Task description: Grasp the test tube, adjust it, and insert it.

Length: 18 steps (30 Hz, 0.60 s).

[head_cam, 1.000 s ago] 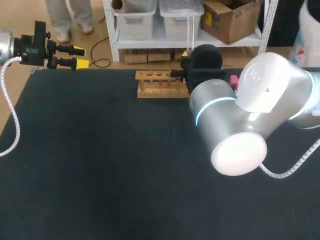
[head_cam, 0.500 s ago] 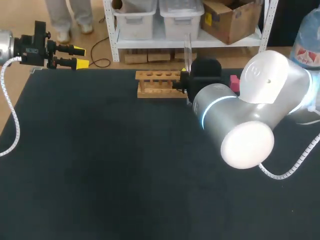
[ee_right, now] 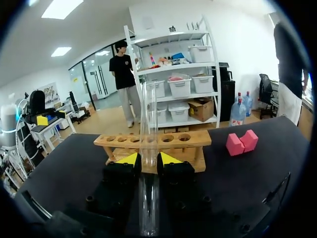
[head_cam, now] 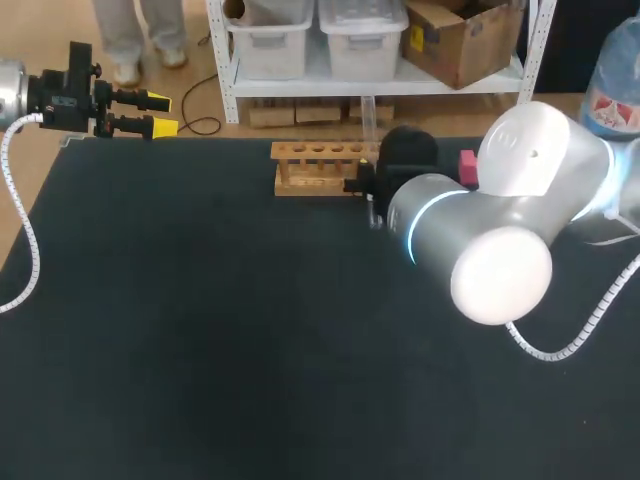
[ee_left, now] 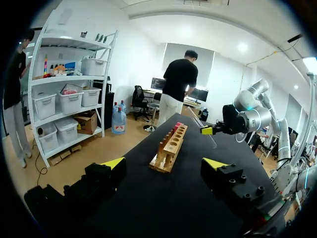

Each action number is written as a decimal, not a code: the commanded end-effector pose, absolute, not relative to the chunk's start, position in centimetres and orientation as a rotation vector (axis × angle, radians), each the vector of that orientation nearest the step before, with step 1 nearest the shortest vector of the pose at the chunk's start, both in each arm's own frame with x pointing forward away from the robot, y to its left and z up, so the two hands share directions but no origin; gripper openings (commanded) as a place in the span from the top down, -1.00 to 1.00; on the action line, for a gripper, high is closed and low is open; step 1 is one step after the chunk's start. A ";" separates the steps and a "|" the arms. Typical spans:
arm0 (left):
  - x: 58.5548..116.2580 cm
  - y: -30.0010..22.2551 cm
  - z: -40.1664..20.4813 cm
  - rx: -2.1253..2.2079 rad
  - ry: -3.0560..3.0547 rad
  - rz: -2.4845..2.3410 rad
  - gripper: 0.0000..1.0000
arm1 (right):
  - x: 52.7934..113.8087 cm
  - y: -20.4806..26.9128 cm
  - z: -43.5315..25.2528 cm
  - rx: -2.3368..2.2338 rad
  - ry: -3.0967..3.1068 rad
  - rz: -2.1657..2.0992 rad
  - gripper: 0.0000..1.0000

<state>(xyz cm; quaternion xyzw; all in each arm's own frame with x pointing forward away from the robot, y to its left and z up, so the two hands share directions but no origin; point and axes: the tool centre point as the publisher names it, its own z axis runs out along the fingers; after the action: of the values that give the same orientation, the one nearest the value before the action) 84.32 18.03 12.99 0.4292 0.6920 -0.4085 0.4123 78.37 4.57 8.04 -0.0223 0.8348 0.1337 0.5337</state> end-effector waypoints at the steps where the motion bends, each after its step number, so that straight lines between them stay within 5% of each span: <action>1: 84.3 18.1 12.9 1.080 1.736 -1.028 -1.00 | 79.4 4.1 7.8 -0.089 2.007 0.379 1.00; 18: 84.3 18.1 12.9 1.080 1.736 -1.028 -1.00 | 80.2 3.8 6.4 -0.114 2.099 0.355 1.00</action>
<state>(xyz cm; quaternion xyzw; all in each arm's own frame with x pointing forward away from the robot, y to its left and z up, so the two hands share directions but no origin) 84.32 18.03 12.99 0.4292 0.6920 -0.4085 0.4123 79.76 3.76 6.52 -0.0452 0.8602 0.1457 0.4866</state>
